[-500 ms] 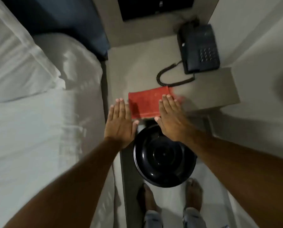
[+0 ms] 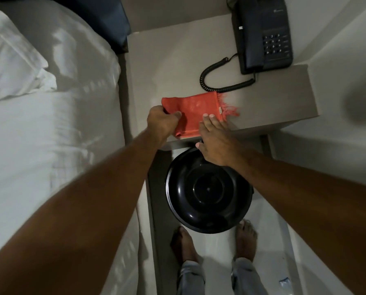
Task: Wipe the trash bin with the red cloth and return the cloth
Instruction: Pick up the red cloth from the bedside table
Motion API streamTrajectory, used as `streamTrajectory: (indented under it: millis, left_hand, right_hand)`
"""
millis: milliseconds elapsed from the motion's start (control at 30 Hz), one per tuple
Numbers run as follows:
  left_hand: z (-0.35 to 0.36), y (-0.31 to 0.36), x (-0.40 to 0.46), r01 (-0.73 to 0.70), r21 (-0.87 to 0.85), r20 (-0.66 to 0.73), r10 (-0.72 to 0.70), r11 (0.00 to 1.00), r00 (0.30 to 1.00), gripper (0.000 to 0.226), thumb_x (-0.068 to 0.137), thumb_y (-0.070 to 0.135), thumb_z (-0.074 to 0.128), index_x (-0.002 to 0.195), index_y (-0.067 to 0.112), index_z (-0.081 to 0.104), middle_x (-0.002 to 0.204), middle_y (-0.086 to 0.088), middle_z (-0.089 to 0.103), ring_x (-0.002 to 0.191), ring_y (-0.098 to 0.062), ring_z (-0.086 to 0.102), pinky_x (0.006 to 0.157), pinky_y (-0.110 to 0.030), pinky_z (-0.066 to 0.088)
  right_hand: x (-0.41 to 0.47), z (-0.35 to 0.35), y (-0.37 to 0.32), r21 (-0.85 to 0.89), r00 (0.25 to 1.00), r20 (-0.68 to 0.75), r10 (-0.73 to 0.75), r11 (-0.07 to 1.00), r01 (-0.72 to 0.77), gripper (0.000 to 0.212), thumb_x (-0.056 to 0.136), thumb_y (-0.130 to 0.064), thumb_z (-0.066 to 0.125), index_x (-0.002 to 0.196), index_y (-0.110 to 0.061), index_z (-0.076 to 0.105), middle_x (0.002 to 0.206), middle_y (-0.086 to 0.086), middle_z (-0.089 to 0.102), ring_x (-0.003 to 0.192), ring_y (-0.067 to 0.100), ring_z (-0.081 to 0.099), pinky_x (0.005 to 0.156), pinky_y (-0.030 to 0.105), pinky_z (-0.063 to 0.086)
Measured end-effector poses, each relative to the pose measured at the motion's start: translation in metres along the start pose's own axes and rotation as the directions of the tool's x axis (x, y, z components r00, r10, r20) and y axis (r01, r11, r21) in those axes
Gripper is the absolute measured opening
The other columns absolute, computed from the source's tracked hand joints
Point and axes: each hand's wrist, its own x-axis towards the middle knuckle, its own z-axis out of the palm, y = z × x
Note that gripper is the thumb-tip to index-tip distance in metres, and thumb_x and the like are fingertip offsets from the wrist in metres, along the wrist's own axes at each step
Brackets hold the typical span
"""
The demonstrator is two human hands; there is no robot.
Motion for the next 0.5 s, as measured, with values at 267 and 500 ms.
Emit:
streamTrajectory:
  millis: [267,500]
  left_hand:
    - [0.009,0.016,-0.14,-0.121,-0.194,0.286,0.174,0.973,0.942,0.013,0.087,0.005,0.068,0.099,0.002,0.07,0.094,-0.023,0.075,0.082,-0.033,0.075,0.068,-0.043,0.064]
    - [0.02,-0.026,-0.233,-0.174,-0.177,0.421,0.234,0.969,0.876,0.03,0.099,0.025,0.054,0.108,0.001,0.069,0.097,-0.021,0.074,0.088,-0.034,0.073,0.078,-0.042,0.061]
  right_hand:
    - [-0.065,0.004,-0.002,0.541,0.924,-0.342,0.169,0.839,0.047,0.137,0.065,-0.048,0.091,0.16,-0.004,0.002,0.17,0.018,0.007,0.155,0.032,-0.003,0.122,0.054,0.005]
    - [-0.184,0.043,-0.01,0.835,0.877,-0.41,0.251,0.491,0.25,0.083,0.084,-0.025,0.069,0.157,-0.029,0.029,0.159,0.002,0.043,0.144,0.022,0.044,0.111,0.049,0.045]
